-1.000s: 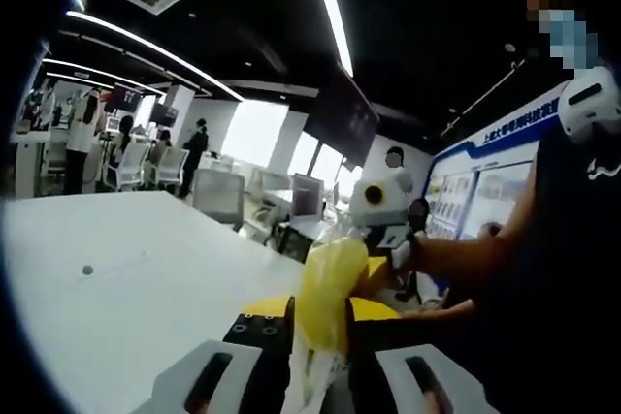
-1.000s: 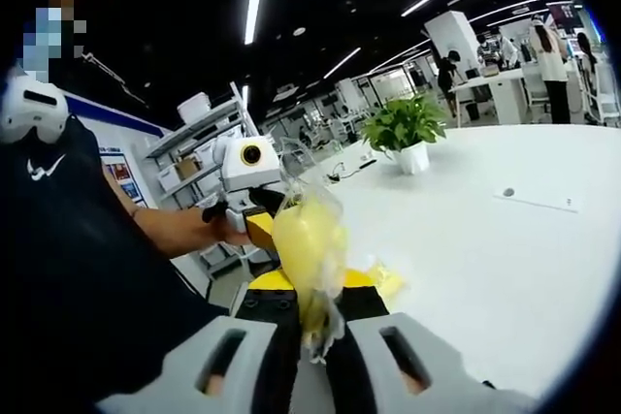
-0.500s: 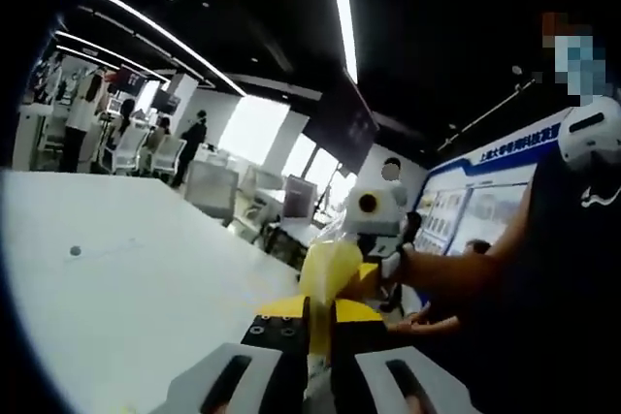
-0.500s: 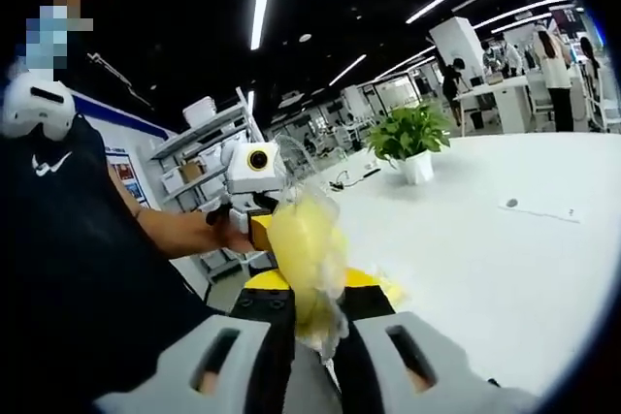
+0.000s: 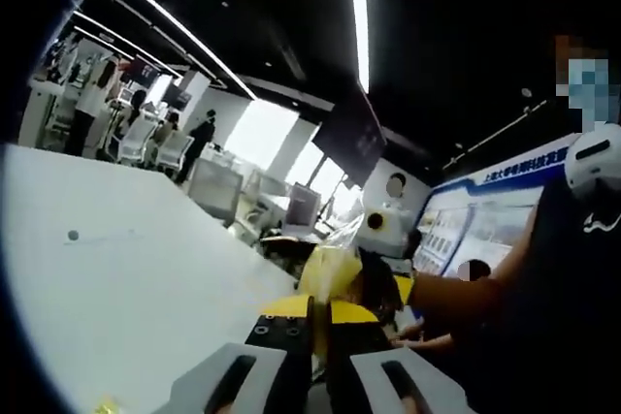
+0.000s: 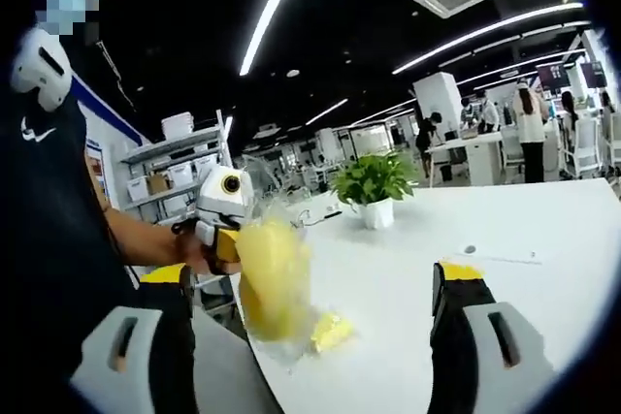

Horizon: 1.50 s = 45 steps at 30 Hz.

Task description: Compare the silicone blocks by pressing each to a similar depth, holding the contact briefly, and releasing to observe deformation and rebound differences across the visible hardness samples.

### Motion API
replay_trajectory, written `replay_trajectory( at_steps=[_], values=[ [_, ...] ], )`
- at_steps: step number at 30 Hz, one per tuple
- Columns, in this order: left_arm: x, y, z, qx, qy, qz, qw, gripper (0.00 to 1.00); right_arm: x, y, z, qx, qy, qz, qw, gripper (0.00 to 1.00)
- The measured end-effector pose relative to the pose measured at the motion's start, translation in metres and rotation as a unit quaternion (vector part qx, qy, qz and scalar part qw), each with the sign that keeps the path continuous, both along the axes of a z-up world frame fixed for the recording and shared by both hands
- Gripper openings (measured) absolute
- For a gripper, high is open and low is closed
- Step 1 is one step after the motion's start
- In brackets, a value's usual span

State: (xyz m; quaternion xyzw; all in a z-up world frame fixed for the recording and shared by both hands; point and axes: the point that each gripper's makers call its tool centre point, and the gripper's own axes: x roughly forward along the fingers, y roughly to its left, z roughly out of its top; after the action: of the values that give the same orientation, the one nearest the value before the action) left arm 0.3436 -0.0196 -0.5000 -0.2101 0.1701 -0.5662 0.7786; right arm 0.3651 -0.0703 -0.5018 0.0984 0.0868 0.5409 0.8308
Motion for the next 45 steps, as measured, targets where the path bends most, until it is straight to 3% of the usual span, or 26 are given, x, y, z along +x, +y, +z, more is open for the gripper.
replay_trajectory(
  at_steps=[3, 5, 12, 15, 17, 19, 24, 28, 31, 33, 39, 41, 45],
  values=[
    [0.009, -0.001, -0.005, -0.007, 0.012, 0.010, 0.9998, 0.01, 0.010, -0.019, -0.005, -0.015, -0.001, -0.045, 0.9989, 0.97],
    [0.018, -0.002, -0.014, -0.016, 0.047, 0.026, 0.9984, 0.01, 0.013, -0.030, -0.009, -0.020, -0.008, -0.063, 0.9978, 0.97],
    [0.036, -0.011, -0.050, -0.021, 0.089, 0.033, 0.9952, 0.01, 0.007, -0.059, -0.035, -0.027, 0.023, -0.110, 0.9932, 0.97],
    [0.040, -0.013, -0.070, -0.013, 0.109, 0.038, 0.9933, 0.01, 0.002, -0.073, -0.057, -0.073, 0.010, -0.140, 0.9875, 0.97],
    [0.043, -0.014, -0.082, -0.009, 0.119, 0.040, 0.9921, 0.01, 0.000, -0.079, -0.062, -0.082, 0.005, -0.156, 0.9844, 0.97],
    [0.047, -0.014, -0.102, 0.001, 0.147, 0.044, 0.9881, 0.01, -0.001, -0.094, -0.064, -0.080, -0.008, -0.189, 0.9786, 0.97],
    [0.055, -0.015, -0.131, 0.007, 0.173, 0.052, 0.9835, 0.01, -0.009, -0.126, -0.084, -0.086, 0.017, -0.230, 0.9692, 0.97],
    [0.061, -0.015, -0.148, -0.007, 0.206, 0.068, 0.9763, 0.01, -0.020, -0.144, -0.113, -0.100, 0.048, -0.255, 0.9606, 0.97],
    [0.067, -0.013, -0.166, -0.005, 0.227, 0.080, 0.9705, 0.01, -0.025, -0.150, -0.123, -0.098, 0.062, -0.265, 0.9572, 0.97],
    [0.068, -0.013, -0.176, -0.002, 0.240, 0.086, 0.9671, 0.01, -0.026, -0.153, -0.122, -0.082, 0.070, -0.274, 0.9556, 0.97],
    [0.075, -0.013, -0.200, -0.009, 0.273, 0.099, 0.9568, 0.00, -0.025, -0.158, -0.123, -0.081, 0.075, -0.283, 0.9526, 0.97],
    [0.080, -0.013, -0.210, -0.026, 0.296, 0.114, 0.9480, 0.00, -0.025, -0.159, -0.123, -0.082, 0.075, -0.284, 0.9523, 0.97],
    [0.083, -0.013, -0.222, -0.034, 0.315, 0.130, 0.9395, 0.00, -0.025, -0.159, -0.126, -0.086, 0.079, -0.282, 0.9523, 0.97]
  ],
)
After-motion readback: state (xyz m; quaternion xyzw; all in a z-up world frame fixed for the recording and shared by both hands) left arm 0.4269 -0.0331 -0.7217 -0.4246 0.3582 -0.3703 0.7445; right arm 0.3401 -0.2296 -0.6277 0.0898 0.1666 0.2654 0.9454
